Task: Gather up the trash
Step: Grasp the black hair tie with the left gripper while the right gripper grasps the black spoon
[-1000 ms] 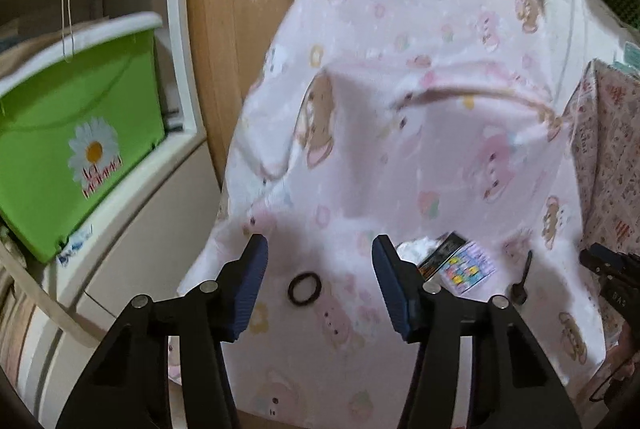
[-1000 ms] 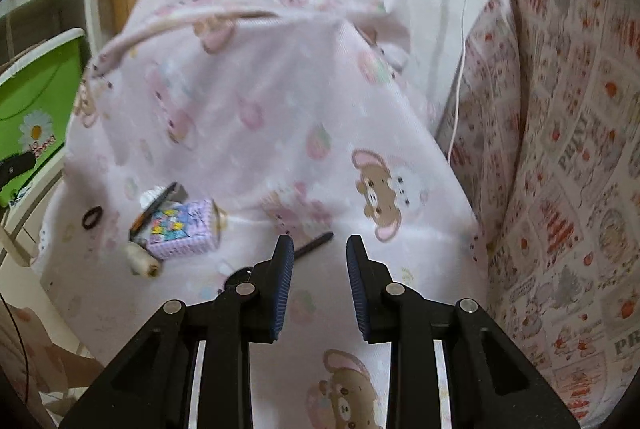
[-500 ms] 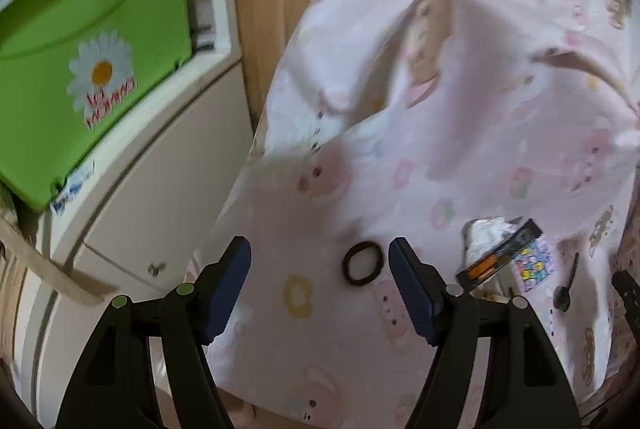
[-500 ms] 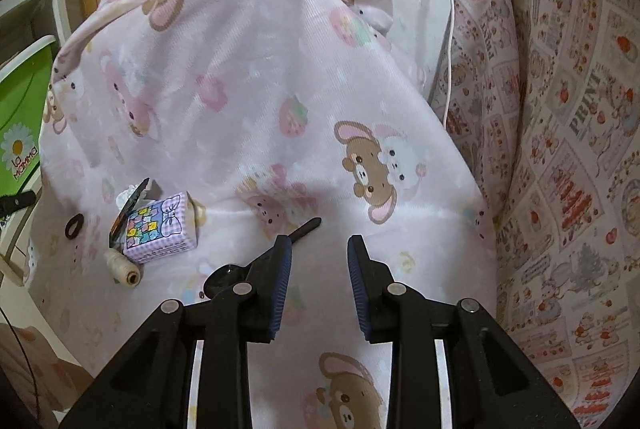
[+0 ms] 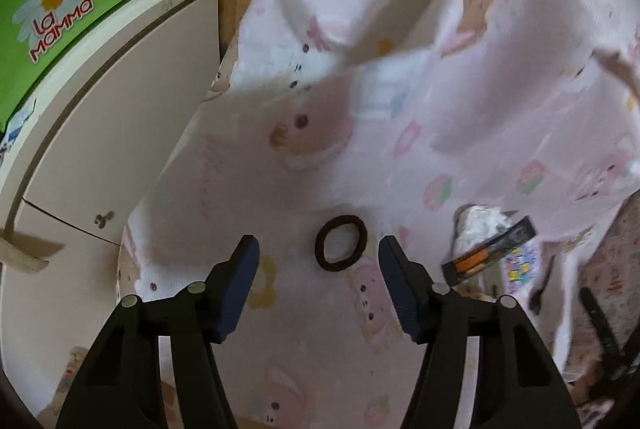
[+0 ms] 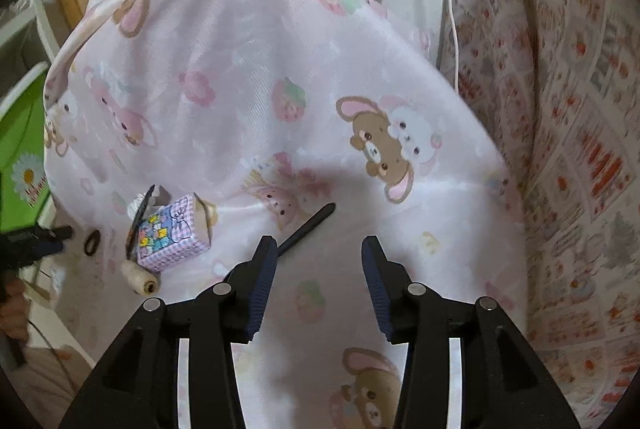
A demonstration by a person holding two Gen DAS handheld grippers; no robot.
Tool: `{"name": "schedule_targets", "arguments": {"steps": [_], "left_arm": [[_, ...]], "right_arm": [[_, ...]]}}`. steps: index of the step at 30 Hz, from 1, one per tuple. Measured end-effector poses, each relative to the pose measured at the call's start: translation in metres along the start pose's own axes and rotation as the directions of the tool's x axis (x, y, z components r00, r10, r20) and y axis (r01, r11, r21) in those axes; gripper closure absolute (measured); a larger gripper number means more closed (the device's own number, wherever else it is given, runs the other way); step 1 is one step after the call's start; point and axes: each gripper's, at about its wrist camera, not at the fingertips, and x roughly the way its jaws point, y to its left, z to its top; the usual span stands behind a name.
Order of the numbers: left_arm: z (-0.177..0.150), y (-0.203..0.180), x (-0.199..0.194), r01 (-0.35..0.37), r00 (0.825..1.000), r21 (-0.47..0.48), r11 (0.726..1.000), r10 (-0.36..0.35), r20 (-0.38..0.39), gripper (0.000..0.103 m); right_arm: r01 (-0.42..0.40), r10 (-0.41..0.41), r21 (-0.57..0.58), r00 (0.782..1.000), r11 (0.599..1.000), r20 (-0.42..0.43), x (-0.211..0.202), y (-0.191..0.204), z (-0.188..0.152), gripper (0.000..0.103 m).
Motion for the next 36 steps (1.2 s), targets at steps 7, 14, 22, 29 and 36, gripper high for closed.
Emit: {"name": "schedule_targets", "arguments": {"steps": [7, 14, 22, 29, 36], "left_arm": [[-0.001, -0.006, 0.026, -0.036, 0.998, -0.004, 0.999, 0.036, -0.054, 0.059], [-0.004, -0.015, 0.028, -0.081, 0.996, 0.048, 0.996, 0.082, -0.026, 0.099], [-0.014, -0.019, -0.017, -0.007, 0.996, 0.059, 0.998, 0.002, 0.09, 0.1], [-0.024, -0.025, -0.065, -0.039, 0.959, 0.076, 0.996, 0.016, 0.281, 0.1], [-0.025, -0.028, -0.081, -0.014, 0.949, 0.101, 0.995, -0.019, 0.314, 0.1]], "right_arm": [[-0.017, 0.019, 0.038, 0.999, 0.999, -0.033, 0.006, -0.005, 0.004, 0.056], [-0.023, 0.024, 0.016, 0.997, 1.0, -0.074, 0.02, 0.005, 0.005, 0.05], [0.113, -0.117, -0.099, 0.992, 0.989, -0.037, 0.036, 0.037, 0.002, 0.046], [0.213, -0.216, -0.098, 0.976, 0.972, -0.017, 0.055, 0.055, 0.003, 0.046], [0.271, -0.273, -0.074, 0.962, 0.96, -0.026, 0.067, 0.058, 0.002, 0.046]]}}
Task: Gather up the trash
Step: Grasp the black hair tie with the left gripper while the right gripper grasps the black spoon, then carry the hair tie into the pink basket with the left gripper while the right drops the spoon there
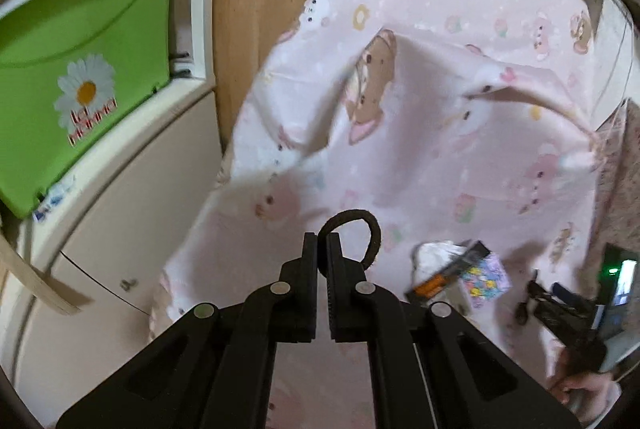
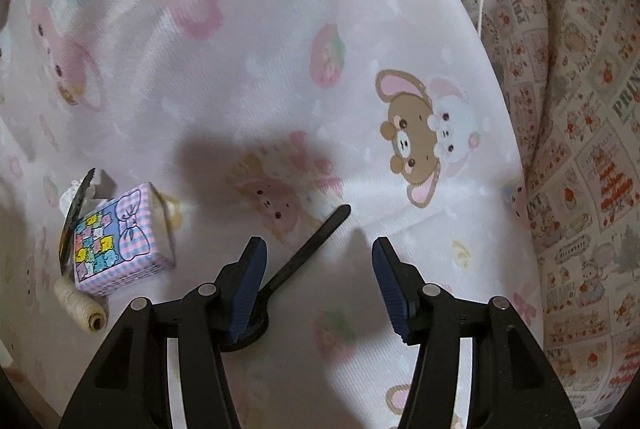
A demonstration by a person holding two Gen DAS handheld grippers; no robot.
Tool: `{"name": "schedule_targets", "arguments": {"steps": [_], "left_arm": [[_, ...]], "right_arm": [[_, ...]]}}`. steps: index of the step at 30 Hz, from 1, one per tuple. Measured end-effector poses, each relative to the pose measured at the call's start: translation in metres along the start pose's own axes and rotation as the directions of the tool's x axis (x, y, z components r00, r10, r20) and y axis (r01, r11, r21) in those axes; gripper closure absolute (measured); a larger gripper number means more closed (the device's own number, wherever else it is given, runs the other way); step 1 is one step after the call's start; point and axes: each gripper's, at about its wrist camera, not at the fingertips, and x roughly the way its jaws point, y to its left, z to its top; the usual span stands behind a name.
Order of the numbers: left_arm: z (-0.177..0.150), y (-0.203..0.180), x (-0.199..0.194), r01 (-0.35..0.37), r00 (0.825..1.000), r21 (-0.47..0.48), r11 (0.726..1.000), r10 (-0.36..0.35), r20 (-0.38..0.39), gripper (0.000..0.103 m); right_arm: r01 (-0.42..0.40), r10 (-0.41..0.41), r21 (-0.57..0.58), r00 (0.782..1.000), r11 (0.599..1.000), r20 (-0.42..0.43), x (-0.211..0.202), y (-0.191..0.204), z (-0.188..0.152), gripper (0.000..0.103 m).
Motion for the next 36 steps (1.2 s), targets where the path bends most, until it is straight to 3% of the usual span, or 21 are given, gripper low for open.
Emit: {"name": "schedule_targets", "arguments": {"steps": [8, 12, 17, 23, 28, 36], "left_arm": [[-0.004, -0.012, -0.008, -0.026, 0.999, 0.039, 0.999, 0.024, 0.031, 0.1], [-0.005, -0.01, -0.002, -0.028, 0.999, 0.038, 0.999, 0.028, 0.02, 0.099], [-0.006, -0.012, -0.003, -0.033, 0.999, 0.05, 0.998, 0.031, 0.03, 0.1], [-0.007, -0.016, -0.007, -0.037, 0.998, 0.073, 0.997, 0.033, 0.054, 0.1], [-0.009, -0.017, -0.009, -0.028, 0.998, 0.083, 0.996, 0.024, 0.058, 0.099], [-0.018, -0.025, -0.017, 0.011, 0.998, 0.114, 0.993, -0.017, 0.053, 0.1]], "right_arm": [[0.006, -0.006, 0.012, 1.0, 1.0, -0.026, 0.006, -0.003, -0.002, 0.063], [0.054, -0.053, 0.031, 0.998, 0.998, -0.016, 0.015, -0.006, -0.004, 0.07], [0.052, -0.051, 0.031, 0.999, 0.998, -0.018, 0.016, -0.011, -0.006, 0.093], [0.015, -0.015, 0.026, 1.0, 1.0, 0.007, 0.005, -0.011, -0.02, 0.096], [-0.062, 0.06, 0.014, 0.995, 0.998, 0.081, -0.028, -0.027, -0.019, 0.096], [-0.219, 0.221, -0.029, 0.958, 0.975, 0.184, -0.075, -0.037, -0.028, 0.096]]}}
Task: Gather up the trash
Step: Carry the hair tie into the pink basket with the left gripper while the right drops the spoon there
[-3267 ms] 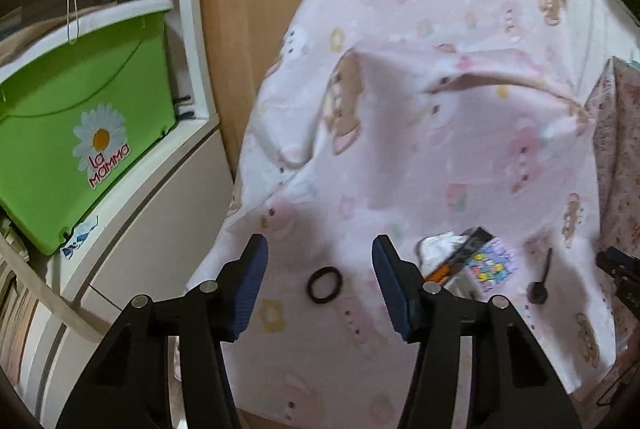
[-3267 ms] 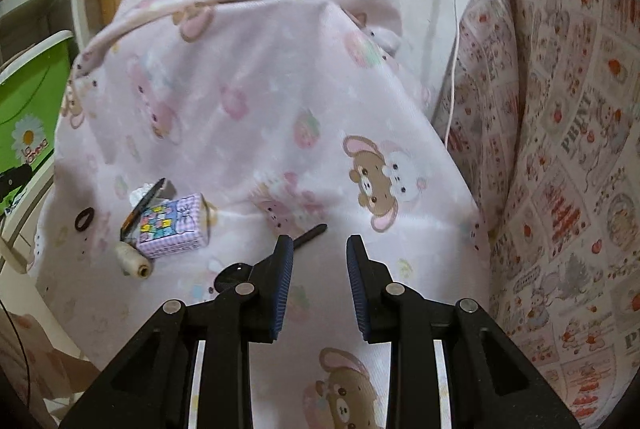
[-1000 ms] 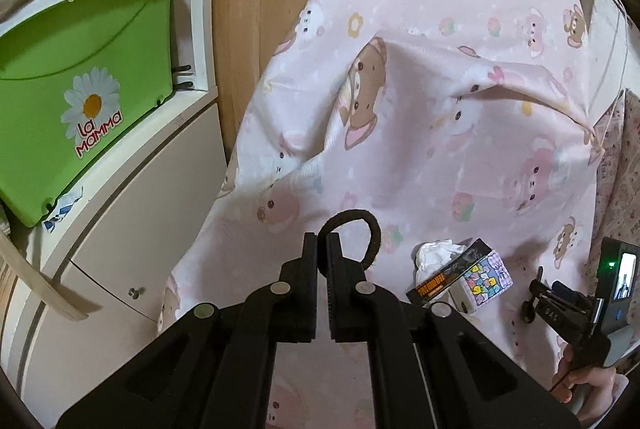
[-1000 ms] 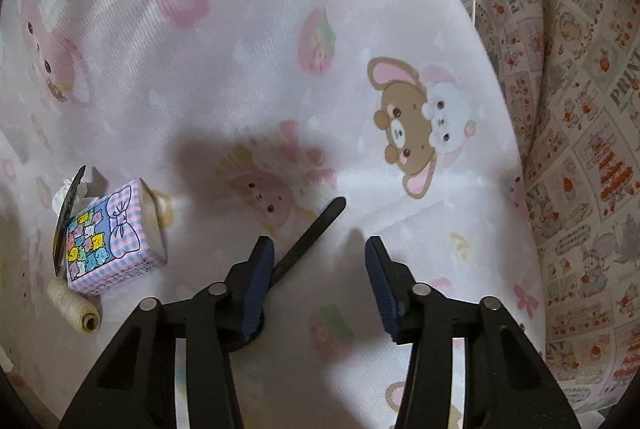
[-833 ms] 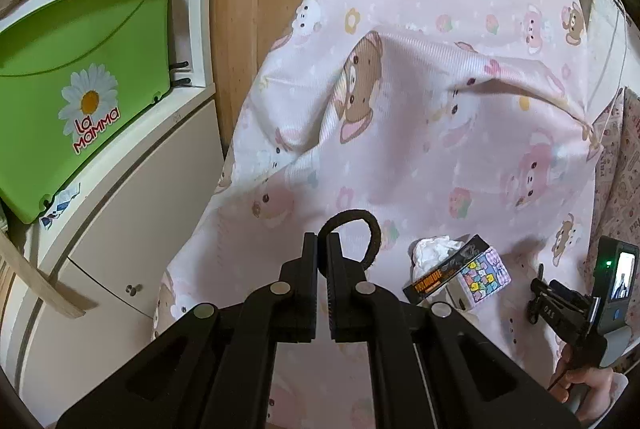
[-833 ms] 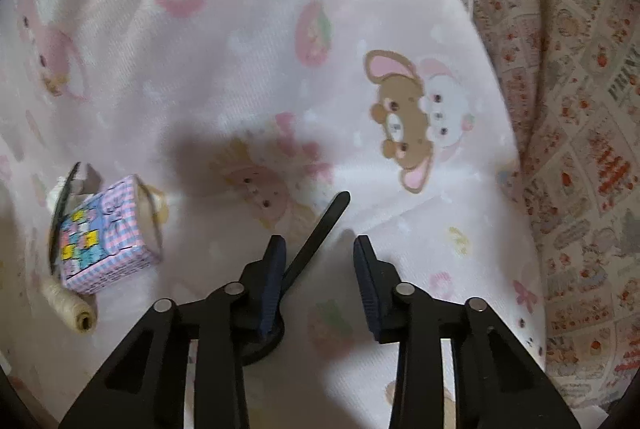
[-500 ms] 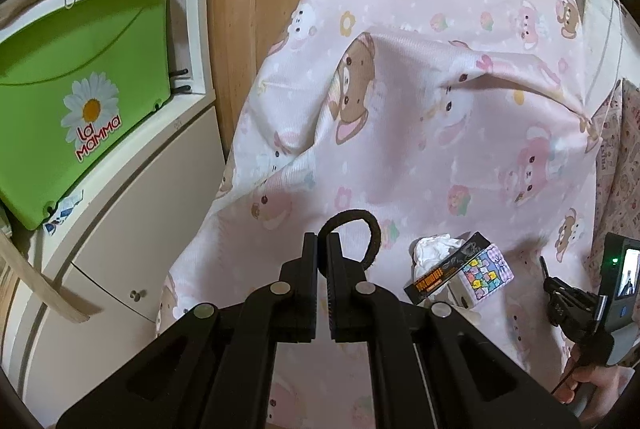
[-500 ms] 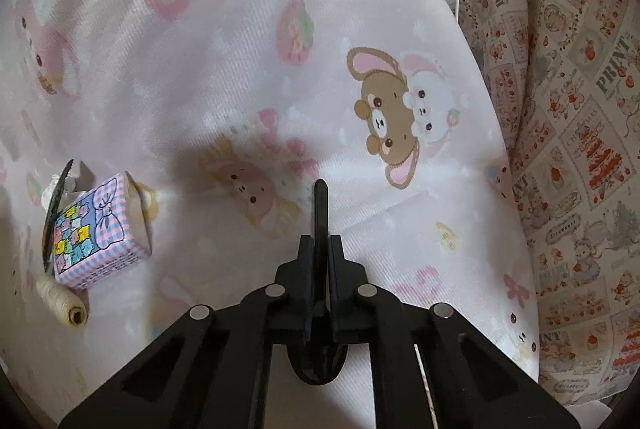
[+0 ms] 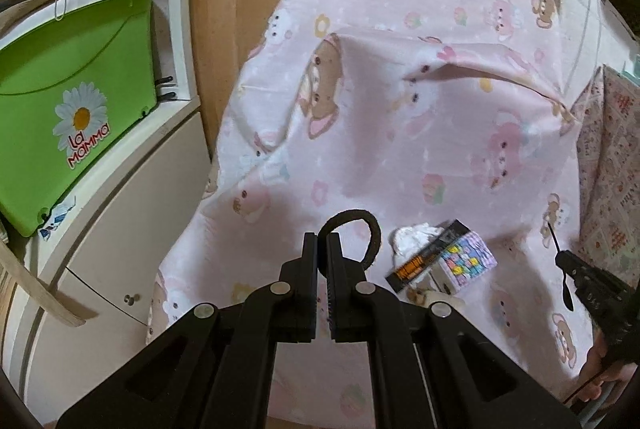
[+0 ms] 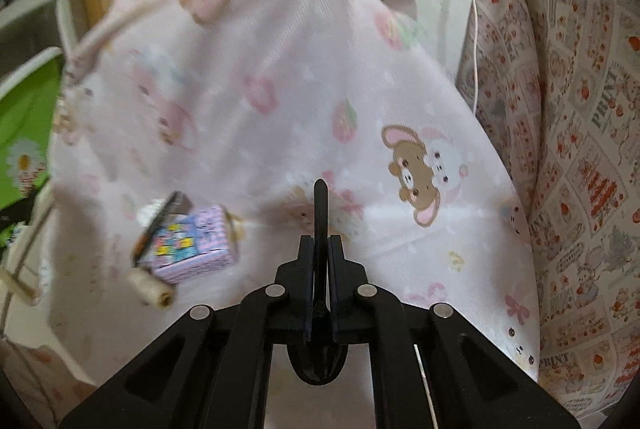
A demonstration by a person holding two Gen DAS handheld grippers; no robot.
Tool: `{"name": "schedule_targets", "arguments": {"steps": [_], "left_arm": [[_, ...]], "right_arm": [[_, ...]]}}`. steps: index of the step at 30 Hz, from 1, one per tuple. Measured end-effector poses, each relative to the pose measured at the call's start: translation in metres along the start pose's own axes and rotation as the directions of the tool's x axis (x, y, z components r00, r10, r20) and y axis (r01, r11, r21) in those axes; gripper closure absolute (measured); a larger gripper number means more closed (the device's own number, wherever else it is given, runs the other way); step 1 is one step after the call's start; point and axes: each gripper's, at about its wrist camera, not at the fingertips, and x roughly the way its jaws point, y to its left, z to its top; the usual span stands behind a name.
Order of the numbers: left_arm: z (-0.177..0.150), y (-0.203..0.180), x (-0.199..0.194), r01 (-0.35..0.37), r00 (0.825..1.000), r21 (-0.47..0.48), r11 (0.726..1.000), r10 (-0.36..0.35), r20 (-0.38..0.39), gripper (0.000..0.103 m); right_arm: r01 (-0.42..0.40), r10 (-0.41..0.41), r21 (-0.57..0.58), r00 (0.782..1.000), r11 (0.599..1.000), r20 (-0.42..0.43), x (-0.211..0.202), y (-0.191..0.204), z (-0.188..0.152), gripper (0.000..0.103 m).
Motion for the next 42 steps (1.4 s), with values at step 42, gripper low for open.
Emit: {"name": "schedule_targets", "arguments": {"steps": [42], "left_arm": [[-0.12, -0.069, 0.001, 0.23, 0.885, 0.137, 0.963, -0.149, -0.441, 0.099]], "right_arm": [[-0.416, 0.378, -0.199, 0.904, 0.887, -0.201, -0.089, 0.065, -0.1, 0.096]]}}
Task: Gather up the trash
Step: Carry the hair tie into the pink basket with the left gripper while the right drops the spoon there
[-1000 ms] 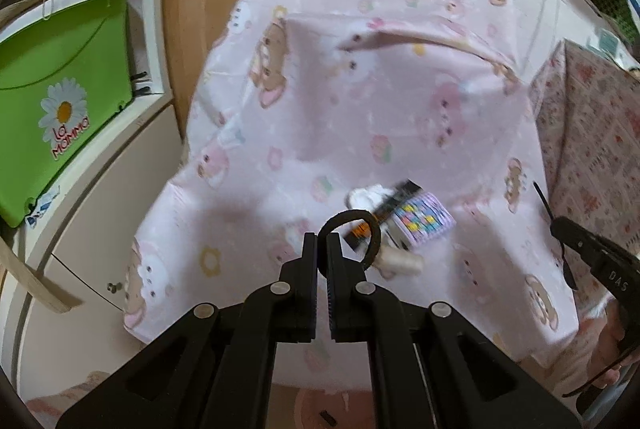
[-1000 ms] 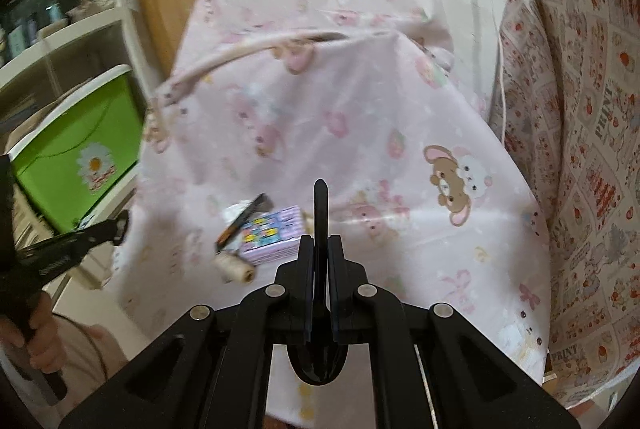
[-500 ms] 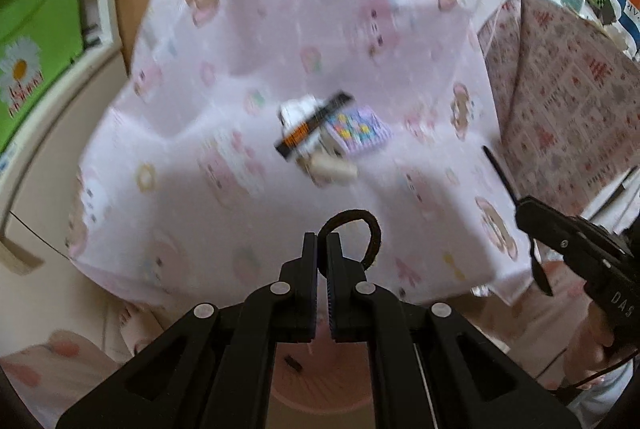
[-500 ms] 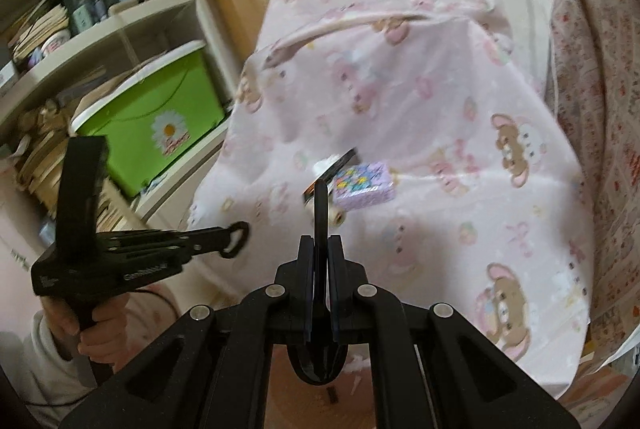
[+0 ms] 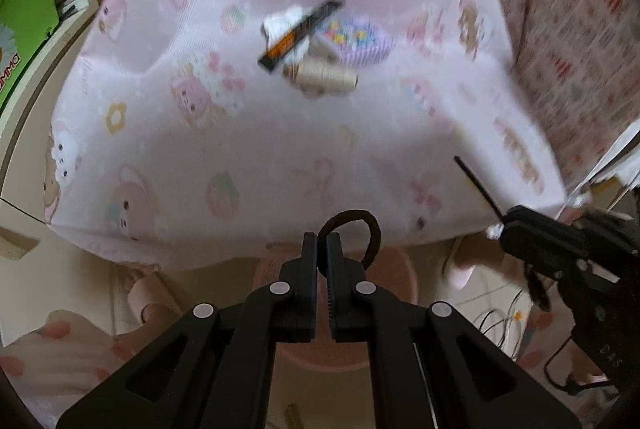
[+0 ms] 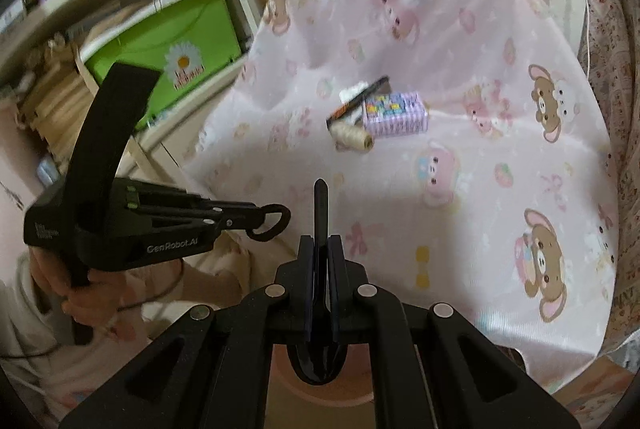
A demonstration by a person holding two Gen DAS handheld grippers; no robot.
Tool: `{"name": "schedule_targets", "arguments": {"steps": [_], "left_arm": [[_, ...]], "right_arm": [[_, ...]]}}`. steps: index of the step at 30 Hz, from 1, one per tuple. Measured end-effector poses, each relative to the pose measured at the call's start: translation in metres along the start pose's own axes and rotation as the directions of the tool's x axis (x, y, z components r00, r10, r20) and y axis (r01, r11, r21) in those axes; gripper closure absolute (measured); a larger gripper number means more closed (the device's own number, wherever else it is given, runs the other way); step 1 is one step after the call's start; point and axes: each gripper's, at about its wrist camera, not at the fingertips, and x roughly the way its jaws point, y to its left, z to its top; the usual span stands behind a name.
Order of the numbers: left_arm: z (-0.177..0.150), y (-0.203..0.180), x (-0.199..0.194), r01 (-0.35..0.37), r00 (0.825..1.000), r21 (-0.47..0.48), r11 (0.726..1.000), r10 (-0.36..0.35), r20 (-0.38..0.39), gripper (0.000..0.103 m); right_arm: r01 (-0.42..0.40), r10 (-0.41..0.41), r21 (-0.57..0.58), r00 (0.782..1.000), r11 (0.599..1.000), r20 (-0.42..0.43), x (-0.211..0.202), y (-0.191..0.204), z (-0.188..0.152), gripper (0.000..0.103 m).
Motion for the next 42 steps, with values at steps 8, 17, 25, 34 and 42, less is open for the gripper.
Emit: {"name": "schedule_targets", "arguments": {"steps": [8, 17, 25, 34, 42], "left_arm": [[-0.006, -0.004, 0.016, -0.022, 0.998, 0.015, 1.0, 0.023, -0.058, 0.099], [-0.014, -0.005, 0.041, -0.031, 0.987, 0.02, 0.999, 0.034, -0.157, 0.099], [-0.02, -0.003, 0.073, -0.04, 0.968, 0.006, 0.999, 0.04, -0.248, 0.098], [-0.032, -0.012, 0.11, -0.089, 0.937, 0.039, 0.995, 0.097, -0.335, 0.098], [-0.038, -0.011, 0.121, -0.116, 0.923, 0.047, 0.992, 0.125, -0.364, 0.098]], "right_arm": [[0.018, -0.024, -0.06, 0.994, 0.998, -0.108, 0.022, 0.009, -0.018, 0.096], [0.017, -0.035, -0.074, 0.965, 0.997, -0.261, 0.057, 0.011, -0.036, 0.095], [0.087, -0.102, -0.055, 0.91, 0.995, -0.402, 0.105, 0.008, -0.062, 0.095], [0.169, -0.182, -0.072, 0.865, 0.983, -0.467, 0.146, 0.001, -0.084, 0.095], [0.189, -0.193, -0.06, 0.848, 0.98, -0.494, 0.159, -0.004, -0.09, 0.095]]}}
